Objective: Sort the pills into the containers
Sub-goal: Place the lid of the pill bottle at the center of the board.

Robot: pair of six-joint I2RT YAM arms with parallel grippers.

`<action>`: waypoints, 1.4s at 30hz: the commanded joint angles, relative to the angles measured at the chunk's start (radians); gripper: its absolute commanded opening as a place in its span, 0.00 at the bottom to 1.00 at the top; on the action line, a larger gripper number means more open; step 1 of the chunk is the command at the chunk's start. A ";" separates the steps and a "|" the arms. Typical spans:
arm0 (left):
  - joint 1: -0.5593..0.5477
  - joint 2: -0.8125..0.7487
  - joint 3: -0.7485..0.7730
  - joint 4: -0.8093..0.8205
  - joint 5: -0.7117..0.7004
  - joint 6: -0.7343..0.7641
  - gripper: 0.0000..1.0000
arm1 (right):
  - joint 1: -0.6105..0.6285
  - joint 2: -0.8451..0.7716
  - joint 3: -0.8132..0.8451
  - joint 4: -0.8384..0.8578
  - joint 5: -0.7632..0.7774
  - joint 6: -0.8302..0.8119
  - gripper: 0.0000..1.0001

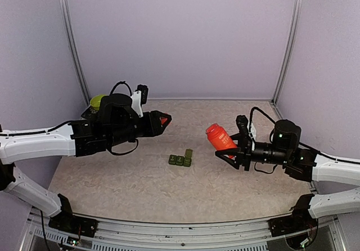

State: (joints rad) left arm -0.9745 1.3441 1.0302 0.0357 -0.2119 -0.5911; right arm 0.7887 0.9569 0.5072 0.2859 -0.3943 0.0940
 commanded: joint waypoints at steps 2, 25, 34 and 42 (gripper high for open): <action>0.038 -0.040 -0.091 -0.046 -0.141 0.037 0.51 | -0.006 -0.009 -0.049 0.110 0.004 -0.023 0.00; 0.177 0.218 -0.296 0.130 -0.248 0.005 0.52 | -0.009 0.089 -0.144 0.233 -0.035 -0.055 0.00; 0.163 0.366 -0.269 0.185 -0.316 -0.013 0.52 | -0.008 0.106 -0.150 0.231 -0.025 -0.071 0.00; 0.136 0.454 -0.231 0.187 -0.344 -0.026 0.55 | -0.008 0.141 -0.140 0.231 -0.028 -0.070 0.00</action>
State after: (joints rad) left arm -0.8261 1.7611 0.7612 0.1959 -0.5228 -0.6014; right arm 0.7887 1.0912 0.3672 0.4839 -0.4221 0.0341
